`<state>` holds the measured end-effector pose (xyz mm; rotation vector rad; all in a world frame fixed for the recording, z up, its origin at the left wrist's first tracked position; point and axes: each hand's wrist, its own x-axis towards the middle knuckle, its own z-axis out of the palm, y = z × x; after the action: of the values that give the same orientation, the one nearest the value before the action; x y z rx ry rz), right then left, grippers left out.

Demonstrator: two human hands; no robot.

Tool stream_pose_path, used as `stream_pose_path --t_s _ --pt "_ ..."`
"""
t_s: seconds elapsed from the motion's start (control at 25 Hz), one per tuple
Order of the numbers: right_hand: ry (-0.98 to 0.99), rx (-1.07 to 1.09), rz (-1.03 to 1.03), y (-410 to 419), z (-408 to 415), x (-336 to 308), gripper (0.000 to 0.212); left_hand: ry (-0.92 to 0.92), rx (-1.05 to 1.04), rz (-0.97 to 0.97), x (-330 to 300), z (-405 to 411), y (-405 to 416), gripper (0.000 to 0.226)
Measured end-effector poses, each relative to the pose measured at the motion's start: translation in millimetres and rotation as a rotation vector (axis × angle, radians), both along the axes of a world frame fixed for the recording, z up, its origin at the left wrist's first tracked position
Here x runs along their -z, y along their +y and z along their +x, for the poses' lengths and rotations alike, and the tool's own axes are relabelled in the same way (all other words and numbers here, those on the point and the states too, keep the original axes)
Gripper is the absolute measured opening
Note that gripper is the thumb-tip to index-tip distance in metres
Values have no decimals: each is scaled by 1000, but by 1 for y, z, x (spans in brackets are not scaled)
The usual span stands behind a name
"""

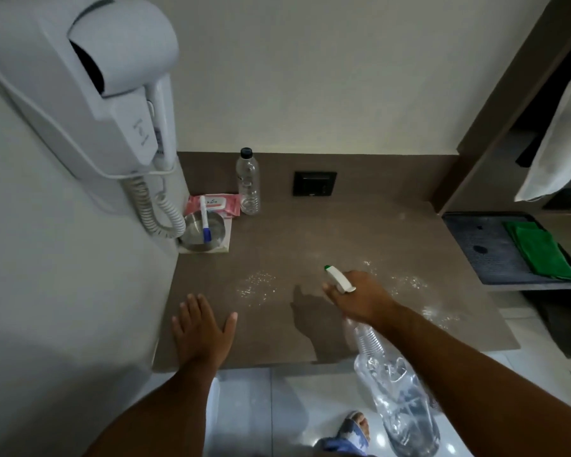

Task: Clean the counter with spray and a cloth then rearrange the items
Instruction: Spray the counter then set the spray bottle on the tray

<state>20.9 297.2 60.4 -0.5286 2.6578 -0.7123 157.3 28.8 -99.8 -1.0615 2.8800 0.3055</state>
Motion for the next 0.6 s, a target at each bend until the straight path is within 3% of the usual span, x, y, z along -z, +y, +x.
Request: stream_pose_path --t_s 0.16,0.32,0.6 --pt "-55 17 -28 43 -33 -19 37 -40 -22 -2 -3 -6 0 96" --pt "-169 177 -187 106 -79 -63 27 -34 70 -32 -19 -54 29 96" --pt "209 410 -164 271 -191 -119 51 -25 391 61 -42 -231 162 87"
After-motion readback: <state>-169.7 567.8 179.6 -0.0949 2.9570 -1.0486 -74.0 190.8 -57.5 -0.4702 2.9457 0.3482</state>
